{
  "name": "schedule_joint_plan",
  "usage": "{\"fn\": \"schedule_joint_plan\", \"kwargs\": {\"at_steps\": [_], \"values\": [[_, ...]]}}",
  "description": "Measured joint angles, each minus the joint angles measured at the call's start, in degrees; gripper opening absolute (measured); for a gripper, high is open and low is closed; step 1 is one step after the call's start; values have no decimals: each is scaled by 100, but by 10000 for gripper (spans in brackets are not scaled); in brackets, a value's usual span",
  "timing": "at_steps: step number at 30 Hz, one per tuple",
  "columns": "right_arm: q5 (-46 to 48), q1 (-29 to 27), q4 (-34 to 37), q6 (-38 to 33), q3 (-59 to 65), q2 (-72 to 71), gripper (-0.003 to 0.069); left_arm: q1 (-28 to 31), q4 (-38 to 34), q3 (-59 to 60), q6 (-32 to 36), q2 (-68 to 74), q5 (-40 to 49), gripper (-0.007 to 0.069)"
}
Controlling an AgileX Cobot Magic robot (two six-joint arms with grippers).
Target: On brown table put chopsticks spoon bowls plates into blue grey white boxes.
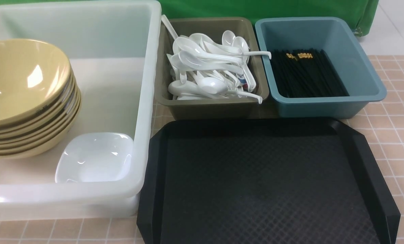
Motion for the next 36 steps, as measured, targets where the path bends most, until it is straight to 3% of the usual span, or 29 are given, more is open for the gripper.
{"fn": "schedule_joint_plan", "kwargs": {"at_steps": [32,36], "values": [[27,0,0,74,-5,0,48,0,0,60,0,0,-12,1],[27,0,0,74,-5,0,50,0,80,446,0,-68,-392,1]]}}
